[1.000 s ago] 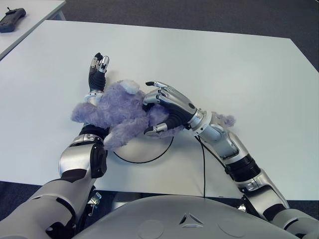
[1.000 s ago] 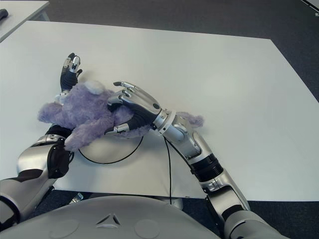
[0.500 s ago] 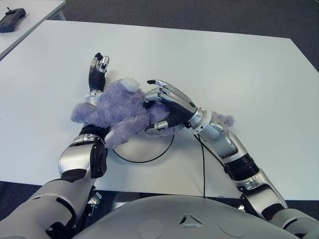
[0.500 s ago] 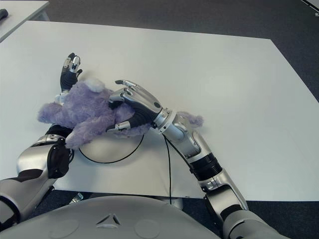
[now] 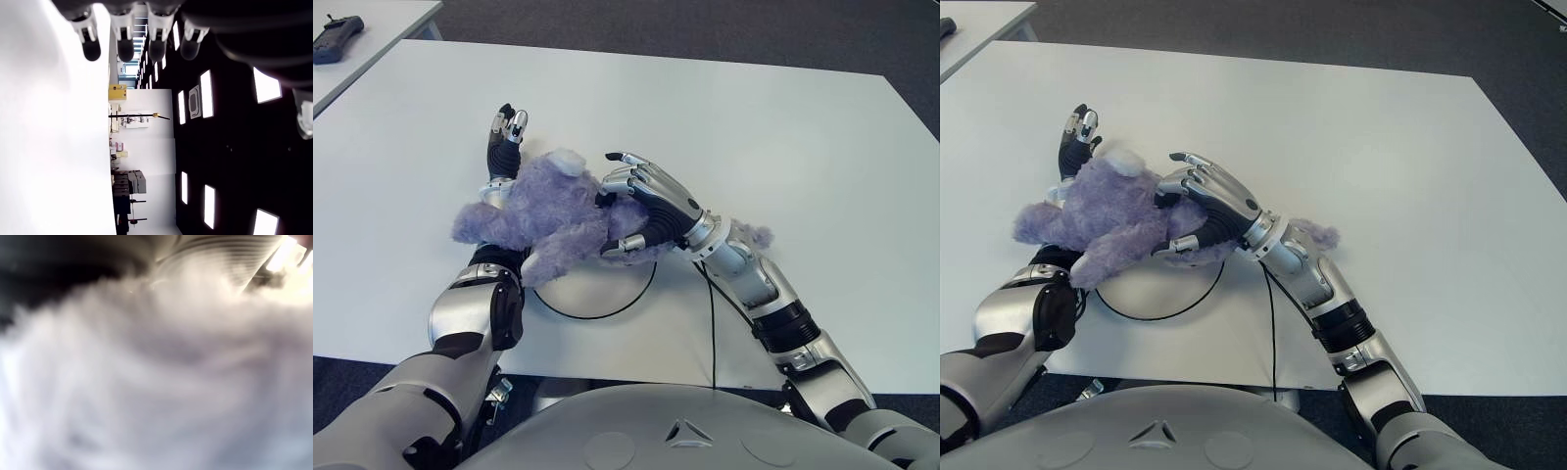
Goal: Put the doll into the plate.
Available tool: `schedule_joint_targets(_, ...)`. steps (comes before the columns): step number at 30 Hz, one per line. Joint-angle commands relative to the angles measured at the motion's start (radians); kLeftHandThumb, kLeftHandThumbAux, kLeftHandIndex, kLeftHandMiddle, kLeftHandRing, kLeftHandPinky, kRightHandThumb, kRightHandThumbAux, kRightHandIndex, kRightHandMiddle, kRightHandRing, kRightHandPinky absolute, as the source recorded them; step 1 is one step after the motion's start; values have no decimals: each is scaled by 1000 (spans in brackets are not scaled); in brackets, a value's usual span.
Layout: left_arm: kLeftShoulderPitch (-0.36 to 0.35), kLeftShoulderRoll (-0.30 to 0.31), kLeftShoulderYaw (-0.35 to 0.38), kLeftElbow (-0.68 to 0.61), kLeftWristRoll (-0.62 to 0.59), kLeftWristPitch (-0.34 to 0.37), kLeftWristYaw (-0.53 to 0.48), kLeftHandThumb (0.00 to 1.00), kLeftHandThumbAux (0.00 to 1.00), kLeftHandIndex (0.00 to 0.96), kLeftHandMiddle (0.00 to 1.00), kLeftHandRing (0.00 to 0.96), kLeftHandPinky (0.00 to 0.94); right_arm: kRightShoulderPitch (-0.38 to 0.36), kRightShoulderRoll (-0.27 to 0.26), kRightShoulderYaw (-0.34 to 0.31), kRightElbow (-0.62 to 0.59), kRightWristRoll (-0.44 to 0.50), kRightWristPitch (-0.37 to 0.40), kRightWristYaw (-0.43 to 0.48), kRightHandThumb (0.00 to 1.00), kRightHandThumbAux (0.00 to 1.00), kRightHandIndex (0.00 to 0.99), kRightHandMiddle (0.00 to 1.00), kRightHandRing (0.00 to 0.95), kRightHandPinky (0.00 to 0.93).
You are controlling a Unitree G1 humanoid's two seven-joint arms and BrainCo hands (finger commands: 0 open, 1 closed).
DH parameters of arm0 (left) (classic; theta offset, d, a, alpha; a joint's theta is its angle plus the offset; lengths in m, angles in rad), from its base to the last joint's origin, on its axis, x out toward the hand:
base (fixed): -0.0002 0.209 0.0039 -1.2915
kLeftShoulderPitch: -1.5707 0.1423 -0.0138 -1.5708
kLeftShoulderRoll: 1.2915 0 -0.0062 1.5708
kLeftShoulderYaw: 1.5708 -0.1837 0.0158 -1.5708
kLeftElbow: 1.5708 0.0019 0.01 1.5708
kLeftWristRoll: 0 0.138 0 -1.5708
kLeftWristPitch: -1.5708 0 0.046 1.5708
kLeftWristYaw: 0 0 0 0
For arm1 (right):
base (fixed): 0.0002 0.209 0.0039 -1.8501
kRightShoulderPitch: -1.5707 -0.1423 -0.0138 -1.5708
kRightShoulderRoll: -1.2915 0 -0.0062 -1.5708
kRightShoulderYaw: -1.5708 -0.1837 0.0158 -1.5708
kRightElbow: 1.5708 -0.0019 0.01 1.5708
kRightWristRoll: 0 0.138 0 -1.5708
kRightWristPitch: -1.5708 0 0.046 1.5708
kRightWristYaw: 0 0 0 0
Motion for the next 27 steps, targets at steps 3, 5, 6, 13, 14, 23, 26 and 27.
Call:
schedule_joint_targets(3, 247, -133, -19, 167, 1, 10, -5, 0, 346, 21, 41, 11, 0, -43, 9, -25, 51, -38, -43, -50, 62, 284, 0, 0, 0, 0)
schedule_joint_targets(5, 247, -135, -13, 167, -6, 7, -13, 0, 342, 20, 42, 12, 0, -47, 11, -28, 57, -38, -48, -59, 57, 281, 0, 0, 0, 0)
schedule_joint_targets(6, 247, -135, -10, 167, -9, 6, -16, 0, 341, 19, 42, 12, 0, -50, 11, -30, 60, -35, -50, -62, 56, 278, 0, 0, 0, 0)
schedule_joint_targets(13, 257, -137, -7, 162, -14, -8, -25, 0, 330, 0, 28, 0, 0, -66, 16, -43, 86, -18, -75, -81, 66, 257, 0, 0, 0, 0)
schedule_joint_targets(14, 259, -137, -7, 161, -15, -9, -27, 0, 329, 0, 28, 0, 0, -69, 17, -45, 91, -17, -79, -84, 68, 256, 0, 0, 0, 0)
schedule_joint_targets(23, 264, -139, -9, 153, -18, -18, -45, 0, 332, 0, 23, 0, 0, -87, 22, -57, 119, 6, -105, -86, 105, 235, 0, 0, 0, 0)
schedule_joint_targets(26, 267, -146, -5, 149, -26, -44, -65, 0, 334, 0, 18, 0, 0, -88, 25, -60, 123, 9, -113, -89, 110, 236, 0, 0, 0, 0)
schedule_joint_targets(27, 267, -149, -4, 148, -27, -51, -69, 0, 334, 0, 18, 0, 0, -88, 26, -61, 124, 10, -116, -91, 111, 236, 0, 0, 0, 0)
